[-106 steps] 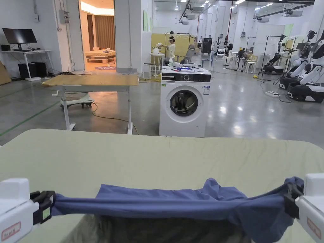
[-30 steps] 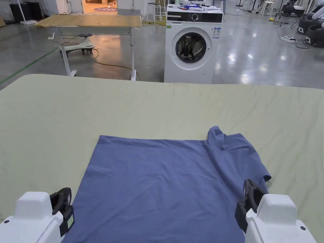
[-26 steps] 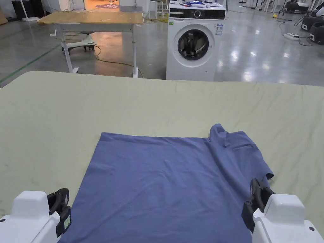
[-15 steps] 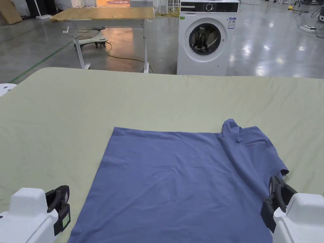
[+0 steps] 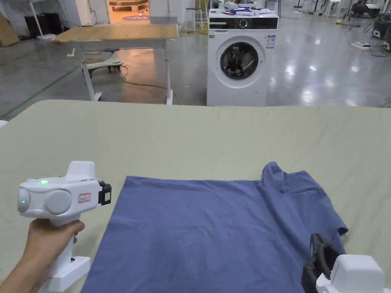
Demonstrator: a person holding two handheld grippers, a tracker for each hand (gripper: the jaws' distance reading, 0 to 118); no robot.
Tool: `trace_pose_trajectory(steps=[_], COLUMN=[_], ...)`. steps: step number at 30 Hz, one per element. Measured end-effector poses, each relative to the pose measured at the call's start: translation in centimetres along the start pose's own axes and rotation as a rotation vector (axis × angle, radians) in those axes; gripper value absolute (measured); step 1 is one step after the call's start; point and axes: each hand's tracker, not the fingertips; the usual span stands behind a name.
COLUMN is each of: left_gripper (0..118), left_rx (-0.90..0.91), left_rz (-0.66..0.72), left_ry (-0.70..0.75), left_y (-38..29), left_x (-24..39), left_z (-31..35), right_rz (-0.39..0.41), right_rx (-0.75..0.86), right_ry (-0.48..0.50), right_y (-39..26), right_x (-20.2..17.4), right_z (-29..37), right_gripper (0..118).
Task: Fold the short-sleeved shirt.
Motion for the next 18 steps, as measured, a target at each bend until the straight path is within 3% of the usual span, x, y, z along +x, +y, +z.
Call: trace_pose_trajectory(steps=[2, 4, 6, 9, 18], left_gripper=[6, 20, 23, 57, 60], left_rx=[-0.065, -0.134, -0.181, -0.205, -0.276], left_rz=[-0.006, 0.015, 0.081, 0.104, 0.061], left_ry=[-0.003, 0.008, -0.007, 0.009, 0.035], left_y=[1.6, 2.7, 3.6, 4.4, 4.6], left_x=[-0.5, -0.8, -1.7, -2.2, -0.7], left_z=[-3.9, -6.8, -9.7, -12.7, -18.6], right_rz=[-0.003, 0.001, 0.008, 0.019, 0.021], right_rx=[-0.02, -0.043, -0.068, -0.105, -0.203], right_ry=[0.0, -0.003, -0.011, -0.025, -0.075], right_y=[-0.3, -0.7, -1.1, -1.9, -3.9], right_x=[0.2, 0.3, 0.6, 1.1, 2.4], right_z=[-0.8, -1.6, -2.3, -3.2, -5.1], right_gripper=[0, 0, 0, 0, 0])
